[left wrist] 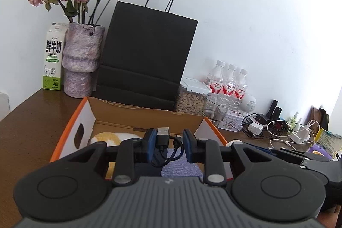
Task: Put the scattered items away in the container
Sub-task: 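Carry the tissue and USB cable over the box with both grippers, then lower into the box and open both grippers, releasing tissue and cable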
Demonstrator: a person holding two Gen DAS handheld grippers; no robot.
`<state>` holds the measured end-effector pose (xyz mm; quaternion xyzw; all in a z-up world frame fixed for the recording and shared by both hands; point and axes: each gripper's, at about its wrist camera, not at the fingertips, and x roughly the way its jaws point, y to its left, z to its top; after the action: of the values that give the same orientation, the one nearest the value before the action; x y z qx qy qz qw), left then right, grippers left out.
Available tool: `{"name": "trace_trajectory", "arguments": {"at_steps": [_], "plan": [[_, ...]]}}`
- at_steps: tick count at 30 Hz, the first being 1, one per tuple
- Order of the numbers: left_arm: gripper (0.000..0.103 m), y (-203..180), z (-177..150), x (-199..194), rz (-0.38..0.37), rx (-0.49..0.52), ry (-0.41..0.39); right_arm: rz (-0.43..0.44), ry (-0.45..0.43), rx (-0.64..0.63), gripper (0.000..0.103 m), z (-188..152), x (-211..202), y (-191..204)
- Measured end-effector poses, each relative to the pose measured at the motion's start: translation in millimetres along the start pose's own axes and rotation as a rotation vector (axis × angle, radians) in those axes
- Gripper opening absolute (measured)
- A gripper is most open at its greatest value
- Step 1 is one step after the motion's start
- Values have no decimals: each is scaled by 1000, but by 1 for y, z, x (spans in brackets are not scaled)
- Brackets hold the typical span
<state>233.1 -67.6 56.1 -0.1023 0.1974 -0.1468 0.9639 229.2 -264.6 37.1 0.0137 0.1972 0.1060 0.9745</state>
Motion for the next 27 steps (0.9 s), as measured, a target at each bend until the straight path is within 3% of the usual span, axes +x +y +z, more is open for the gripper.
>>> {"name": "trace_trajectory", "arguments": {"at_steps": [5, 11, 21, 23, 24, 25, 26, 27], "plan": [[28, -5, 0, 42, -11, 2, 28, 18, 6, -13, 23, 2, 29, -8], [28, -1, -11, 83, 10, 3, 116, 31, 78, -10, 23, -7, 62, -15], [29, 3, -16, 89, 99, 64, 111, 26, 115, -20, 26, -17, 72, -12], [34, 1, -15, 86, 111, 76, 99, 39, 108, -8, 45, -17, 70, -14], [38, 0, -15, 85, 119, 83, 91, 39, 101, -1, 63, -16, 69, -14], [50, -2, -14, 83, 127, 95, 86, 30, 92, 0, 78, -16, 67, -14], [75, -3, -14, 82, 138, 98, 81, 22, 84, -4, 83, -15, 66, -14], [91, -4, -13, 81, 154, 96, 70, 20, 80, -9, 92, -14, 65, -14]]}}
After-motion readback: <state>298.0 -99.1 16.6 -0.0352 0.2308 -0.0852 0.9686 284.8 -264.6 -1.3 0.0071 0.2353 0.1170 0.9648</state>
